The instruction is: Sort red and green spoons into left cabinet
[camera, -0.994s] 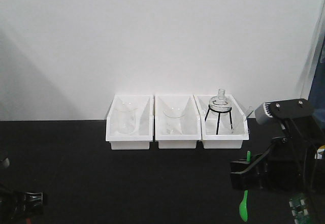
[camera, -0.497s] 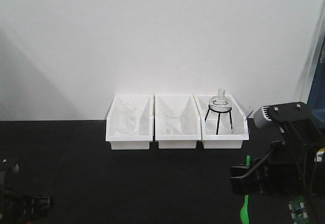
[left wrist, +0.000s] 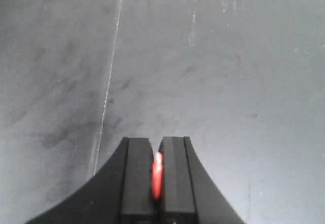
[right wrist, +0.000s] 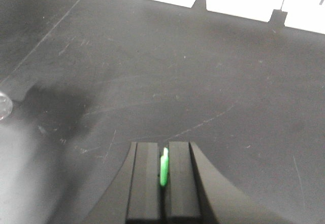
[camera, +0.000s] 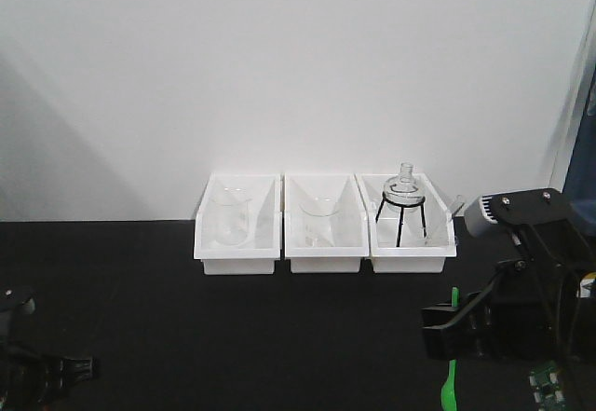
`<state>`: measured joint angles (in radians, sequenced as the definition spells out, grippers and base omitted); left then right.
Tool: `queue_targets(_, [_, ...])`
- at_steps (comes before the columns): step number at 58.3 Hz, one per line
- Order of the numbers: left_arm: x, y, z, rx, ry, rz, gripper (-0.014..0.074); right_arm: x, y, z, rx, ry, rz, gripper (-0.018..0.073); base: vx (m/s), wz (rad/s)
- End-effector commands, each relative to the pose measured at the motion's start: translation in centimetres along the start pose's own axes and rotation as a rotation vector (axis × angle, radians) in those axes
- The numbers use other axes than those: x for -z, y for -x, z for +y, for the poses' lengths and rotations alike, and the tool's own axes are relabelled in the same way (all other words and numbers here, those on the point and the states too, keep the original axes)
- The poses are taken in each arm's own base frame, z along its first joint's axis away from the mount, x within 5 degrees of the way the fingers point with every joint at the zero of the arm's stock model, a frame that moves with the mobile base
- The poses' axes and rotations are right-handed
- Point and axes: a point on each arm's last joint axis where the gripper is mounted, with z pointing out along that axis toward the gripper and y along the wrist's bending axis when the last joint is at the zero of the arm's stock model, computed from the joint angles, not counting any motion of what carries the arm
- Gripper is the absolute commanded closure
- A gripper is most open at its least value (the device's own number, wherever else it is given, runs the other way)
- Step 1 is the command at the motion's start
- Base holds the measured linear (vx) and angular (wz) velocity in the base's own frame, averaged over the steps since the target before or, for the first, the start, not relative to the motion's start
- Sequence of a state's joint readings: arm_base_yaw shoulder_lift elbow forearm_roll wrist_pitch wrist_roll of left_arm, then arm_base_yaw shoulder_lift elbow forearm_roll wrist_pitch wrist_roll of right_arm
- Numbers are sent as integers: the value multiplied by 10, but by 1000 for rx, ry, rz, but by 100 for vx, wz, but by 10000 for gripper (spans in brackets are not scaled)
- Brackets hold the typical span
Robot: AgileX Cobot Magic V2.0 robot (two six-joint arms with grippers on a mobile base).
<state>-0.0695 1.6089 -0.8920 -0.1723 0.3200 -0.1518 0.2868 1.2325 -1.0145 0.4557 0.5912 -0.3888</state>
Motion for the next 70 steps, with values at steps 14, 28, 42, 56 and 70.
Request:
queue_targets(14, [55, 29, -11, 4, -73, -250, 604, 14, 15, 2, 3, -10, -106, 564, 0, 0])
queue_targets(28, [127, 32, -17, -122, -111, -428, 603, 14, 15, 2, 10, -13, -100, 564, 0, 0])
queue_targets(42, [207, 15, -17, -314, -113, -628, 603, 22, 16, 5, 21, -11, -121, 562, 0, 0])
queue_targets(56, [267, -14, -12, -375, -126, -769, 603, 61, 14, 12, 142, -46, -243, 563, 0, 0])
queue_targets(70, [271, -65, 4, -371, -141, -832, 600, 103, -37, 16, 160, -129, -458, 563, 0, 0])
